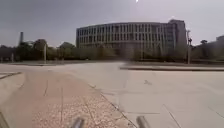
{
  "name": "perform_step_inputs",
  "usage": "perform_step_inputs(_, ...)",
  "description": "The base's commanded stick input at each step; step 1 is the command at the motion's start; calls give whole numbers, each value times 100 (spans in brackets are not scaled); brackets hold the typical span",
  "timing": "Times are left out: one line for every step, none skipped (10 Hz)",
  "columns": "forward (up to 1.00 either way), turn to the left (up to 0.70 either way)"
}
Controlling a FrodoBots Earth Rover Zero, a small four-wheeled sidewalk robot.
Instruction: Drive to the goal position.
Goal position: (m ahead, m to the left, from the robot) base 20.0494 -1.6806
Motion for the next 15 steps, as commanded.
perform_step_inputs(70,0)
perform_step_inputs(70,0)
perform_step_inputs(70,0)
perform_step_inputs(70,0)
perform_step_inputs(70,0)
perform_step_inputs(70,0)
perform_step_inputs(70,0)
perform_step_inputs(70,0)
perform_step_inputs(70,0)
perform_step_inputs(70,0)
perform_step_inputs(70,0)
perform_step_inputs(70,0)
perform_step_inputs(70,0)
perform_step_inputs(70,0)
perform_step_inputs(70,0)
